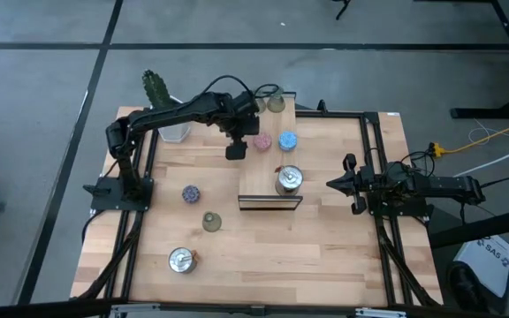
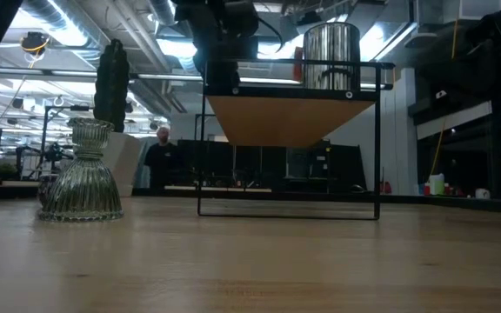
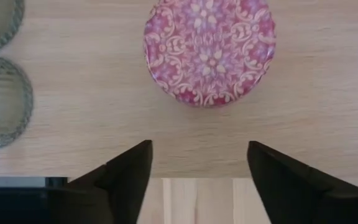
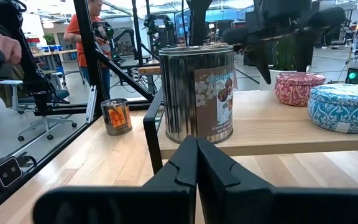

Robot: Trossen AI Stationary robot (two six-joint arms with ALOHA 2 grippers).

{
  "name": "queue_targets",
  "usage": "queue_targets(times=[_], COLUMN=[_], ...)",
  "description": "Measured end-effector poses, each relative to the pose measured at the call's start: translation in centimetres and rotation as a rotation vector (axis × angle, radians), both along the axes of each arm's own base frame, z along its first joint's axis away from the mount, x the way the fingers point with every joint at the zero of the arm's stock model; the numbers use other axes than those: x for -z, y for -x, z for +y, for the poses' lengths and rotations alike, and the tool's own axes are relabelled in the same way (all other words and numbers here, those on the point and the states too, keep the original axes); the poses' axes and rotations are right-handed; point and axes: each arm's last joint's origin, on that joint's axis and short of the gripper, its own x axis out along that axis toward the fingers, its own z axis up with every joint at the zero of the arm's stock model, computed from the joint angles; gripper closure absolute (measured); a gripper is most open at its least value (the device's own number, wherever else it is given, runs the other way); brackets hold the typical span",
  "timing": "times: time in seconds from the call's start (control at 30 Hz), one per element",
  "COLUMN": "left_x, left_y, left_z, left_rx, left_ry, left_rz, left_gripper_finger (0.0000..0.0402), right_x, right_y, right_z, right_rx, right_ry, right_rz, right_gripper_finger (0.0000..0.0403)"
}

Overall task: Pick & Place candle stick holders
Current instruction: Put the pink scented candle on the shelf

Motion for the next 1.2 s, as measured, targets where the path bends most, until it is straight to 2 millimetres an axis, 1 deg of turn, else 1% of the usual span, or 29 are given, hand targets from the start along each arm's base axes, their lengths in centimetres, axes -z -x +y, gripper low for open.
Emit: queue_targets(times=[0.27, 0.47, 0.57, 0.73, 1.0, 1.2], left_x=[-0.06, -0.08, -0.14, -0.31, -0.33, -0.39], left_y=[-0.15, -0.22, -0.32, -0.63, -0.66, -0.78], left_z=[0.02, -0.12, -0.08, 0.05, 0.05, -0.04], left_rx=[0.004, 0.021, 0.022, 0.023, 0.024, 0.040], left_ry=[0.001, 0.049, 0.045, 0.029, 0.030, 0.066], left_rz=[-0.019, -0.041, -0.053, -0.089, -0.092, -0.118], left_gripper_finger=[0.0223, 0.0270, 0.0290, 0.0313, 0.0337, 0.0360], right_x=[0.00, 0.00, 0.00, 0.00, 0.00, 0.00], right_y=[0.00, 0.00, 0.00, 0.00, 0.00, 0.00], right_z=[0.00, 0.00, 0.00, 0.00, 0.00, 0.00], right_rx=[0.000, 0.000, 0.000, 0.000, 0.000, 0.000], right_ry=[0.000, 0.000, 0.000, 0.000, 0.000, 0.000], right_rz=[0.000, 0.000, 0.000, 0.000, 0.000, 0.000], right_gripper_finger=[0.0398, 0.0398, 0.0398, 0.0398, 0.0398, 0.0398])
